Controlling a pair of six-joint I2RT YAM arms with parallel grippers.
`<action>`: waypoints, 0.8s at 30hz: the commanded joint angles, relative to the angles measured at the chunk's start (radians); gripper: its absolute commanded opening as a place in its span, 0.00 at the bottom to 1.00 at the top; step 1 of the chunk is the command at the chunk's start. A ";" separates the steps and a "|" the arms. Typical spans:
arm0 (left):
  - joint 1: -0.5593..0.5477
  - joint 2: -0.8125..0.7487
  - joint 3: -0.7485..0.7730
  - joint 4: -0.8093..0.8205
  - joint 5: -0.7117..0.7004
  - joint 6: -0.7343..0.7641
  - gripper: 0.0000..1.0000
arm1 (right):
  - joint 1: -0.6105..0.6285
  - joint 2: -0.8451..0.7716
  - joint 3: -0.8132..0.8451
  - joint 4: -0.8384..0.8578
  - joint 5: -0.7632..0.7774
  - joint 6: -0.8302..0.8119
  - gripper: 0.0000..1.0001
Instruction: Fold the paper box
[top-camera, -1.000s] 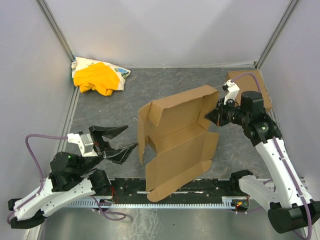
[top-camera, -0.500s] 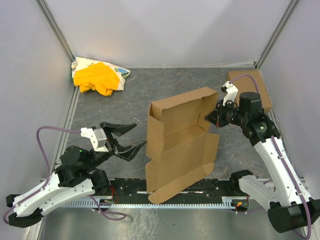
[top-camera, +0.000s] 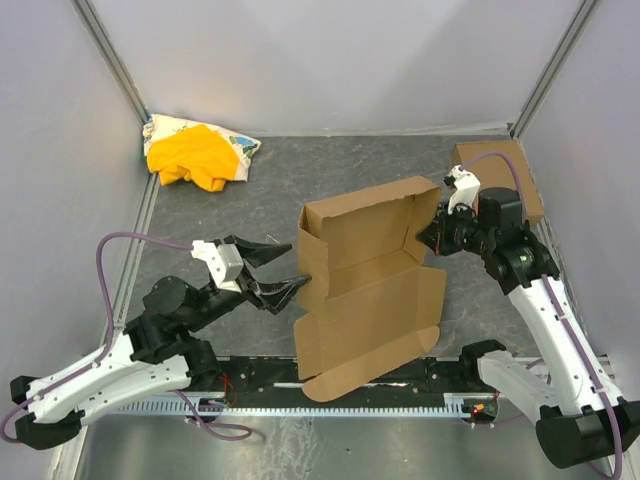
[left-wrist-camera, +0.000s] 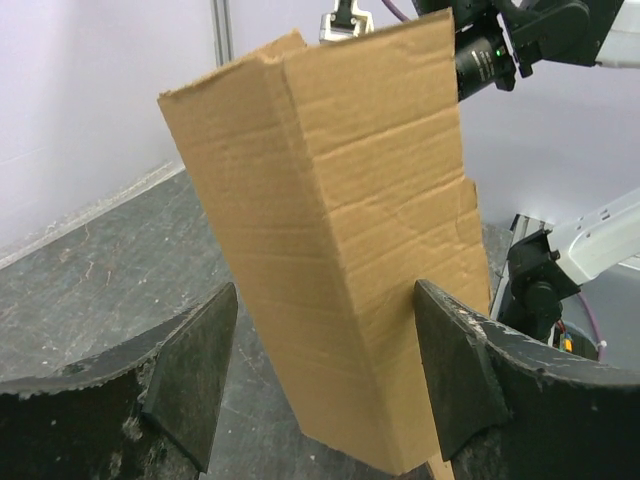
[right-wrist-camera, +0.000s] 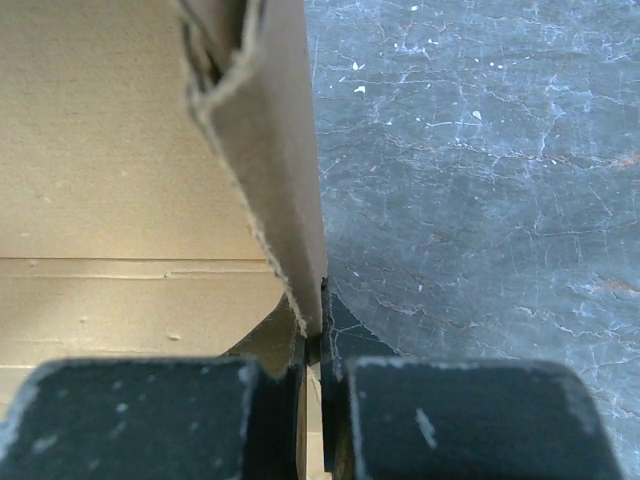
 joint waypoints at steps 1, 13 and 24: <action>0.001 0.037 0.064 0.058 -0.012 -0.045 0.77 | -0.001 -0.022 0.000 0.029 0.021 -0.008 0.02; 0.000 0.201 0.070 0.116 -0.078 -0.060 0.71 | 0.049 -0.046 -0.009 0.056 0.038 0.024 0.02; 0.000 0.416 0.166 0.099 -0.349 -0.018 0.55 | 0.193 -0.100 -0.052 0.138 0.249 0.070 0.02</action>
